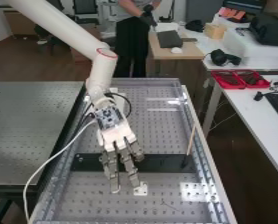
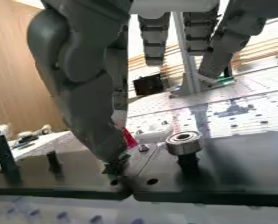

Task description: Grab the pcb board and place it in the clear container

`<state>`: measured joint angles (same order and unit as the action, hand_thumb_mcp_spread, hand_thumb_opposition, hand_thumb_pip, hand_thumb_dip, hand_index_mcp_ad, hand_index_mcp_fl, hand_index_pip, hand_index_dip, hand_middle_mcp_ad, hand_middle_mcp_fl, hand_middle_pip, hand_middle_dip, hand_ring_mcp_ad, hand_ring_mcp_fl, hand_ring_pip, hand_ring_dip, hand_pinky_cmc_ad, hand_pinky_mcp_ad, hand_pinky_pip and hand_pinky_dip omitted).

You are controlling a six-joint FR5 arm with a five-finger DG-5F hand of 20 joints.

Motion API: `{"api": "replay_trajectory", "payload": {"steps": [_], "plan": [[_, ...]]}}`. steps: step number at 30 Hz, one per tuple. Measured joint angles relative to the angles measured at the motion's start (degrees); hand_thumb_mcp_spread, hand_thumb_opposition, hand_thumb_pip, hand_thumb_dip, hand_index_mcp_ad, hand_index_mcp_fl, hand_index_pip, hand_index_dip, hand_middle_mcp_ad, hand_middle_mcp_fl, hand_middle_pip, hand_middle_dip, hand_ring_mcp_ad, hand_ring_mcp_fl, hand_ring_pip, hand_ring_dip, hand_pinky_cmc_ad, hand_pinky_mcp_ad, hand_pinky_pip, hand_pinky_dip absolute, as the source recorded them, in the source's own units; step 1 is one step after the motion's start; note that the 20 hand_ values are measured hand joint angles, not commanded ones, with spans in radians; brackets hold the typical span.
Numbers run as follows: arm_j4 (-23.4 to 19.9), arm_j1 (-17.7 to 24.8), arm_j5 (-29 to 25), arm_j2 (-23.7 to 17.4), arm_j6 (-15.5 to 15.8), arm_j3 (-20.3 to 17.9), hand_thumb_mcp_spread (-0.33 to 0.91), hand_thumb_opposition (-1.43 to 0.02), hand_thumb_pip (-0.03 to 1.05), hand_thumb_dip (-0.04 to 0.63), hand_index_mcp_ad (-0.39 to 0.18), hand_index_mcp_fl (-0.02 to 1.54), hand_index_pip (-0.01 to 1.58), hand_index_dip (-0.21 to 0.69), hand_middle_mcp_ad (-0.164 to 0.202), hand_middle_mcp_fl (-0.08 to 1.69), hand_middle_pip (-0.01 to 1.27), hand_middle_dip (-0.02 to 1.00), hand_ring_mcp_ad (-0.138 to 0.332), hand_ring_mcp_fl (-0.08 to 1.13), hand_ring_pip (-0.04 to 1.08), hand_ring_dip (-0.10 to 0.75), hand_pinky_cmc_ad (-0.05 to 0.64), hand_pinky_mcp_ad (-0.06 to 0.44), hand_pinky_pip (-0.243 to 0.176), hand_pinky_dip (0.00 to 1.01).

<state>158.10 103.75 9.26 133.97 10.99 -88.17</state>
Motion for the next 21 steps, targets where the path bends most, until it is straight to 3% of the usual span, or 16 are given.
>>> {"api": "replay_trajectory", "payload": {"steps": [14, 17, 21], "plan": [[-5.52, 0.01, -0.18, -1.85, 4.39, -2.08, 0.6, -0.97, 0.58, 0.265, -0.103, 0.45, 1.54, 0.185, 0.093, 0.01, 0.14, 0.11, 0.253, -0.02, 0.08, 0.023, 0.33, 0.169, -0.042, 0.5], [-8.28, 0.05, -0.17, -2.5, 6.81, -2.87, 0.6, -0.97, 0.58, 0.265, -0.103, 0.45, 1.54, 0.185, 0.093, 0.01, 0.14, 0.11, 0.253, -0.02, 0.08, 0.023, 0.33, 0.169, -0.042, 0.5], [-16.2, 0.24, -0.05, -4.27, 13.79, -5.13, 0.6, -0.97, 0.58, 0.265, -0.101, 0.45, 1.54, 0.182, 0.093, 0.01, 0.14, 0.11, 0.253, -0.02, 0.08, 0.023, 0.33, 0.169, -0.042, 0.5]]}}
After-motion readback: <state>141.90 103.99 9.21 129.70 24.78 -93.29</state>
